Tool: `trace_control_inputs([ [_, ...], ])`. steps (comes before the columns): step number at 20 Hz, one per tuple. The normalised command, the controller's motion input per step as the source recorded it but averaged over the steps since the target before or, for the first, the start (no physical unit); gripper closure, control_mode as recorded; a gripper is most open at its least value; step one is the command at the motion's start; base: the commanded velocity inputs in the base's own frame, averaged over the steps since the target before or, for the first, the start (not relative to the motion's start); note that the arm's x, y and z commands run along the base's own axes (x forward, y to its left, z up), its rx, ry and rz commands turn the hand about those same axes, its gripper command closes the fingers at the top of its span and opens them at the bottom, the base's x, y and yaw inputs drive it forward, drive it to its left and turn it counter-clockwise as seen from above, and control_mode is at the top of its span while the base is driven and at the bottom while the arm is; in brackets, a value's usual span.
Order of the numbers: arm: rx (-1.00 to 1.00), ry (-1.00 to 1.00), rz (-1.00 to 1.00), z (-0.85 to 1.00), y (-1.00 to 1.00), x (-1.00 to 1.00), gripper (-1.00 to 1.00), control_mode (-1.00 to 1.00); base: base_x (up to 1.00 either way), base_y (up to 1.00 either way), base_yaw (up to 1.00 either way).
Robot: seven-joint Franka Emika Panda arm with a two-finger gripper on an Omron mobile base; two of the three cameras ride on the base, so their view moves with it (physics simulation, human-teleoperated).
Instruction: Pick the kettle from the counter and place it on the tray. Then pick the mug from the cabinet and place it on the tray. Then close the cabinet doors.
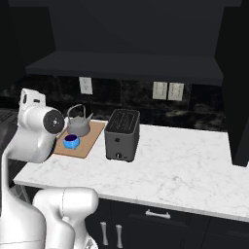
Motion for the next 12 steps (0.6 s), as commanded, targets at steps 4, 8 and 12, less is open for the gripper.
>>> trace_control_inputs([
  [4,0.0,-0.21,0.15,0.54,0.18,-0.55,-1.0,-1.0,0.0,0.0,0.0],
  [8,-0.01,-0.17,0.09,0.48,0.03,-0.51,-1.0,-1.0,0.0,0.0,0.0],
  [12,-0.04,-0.15,0.05,0.33,0.0,-0.56,-1.0,-1.0,0.0,0.0,0.0],
])
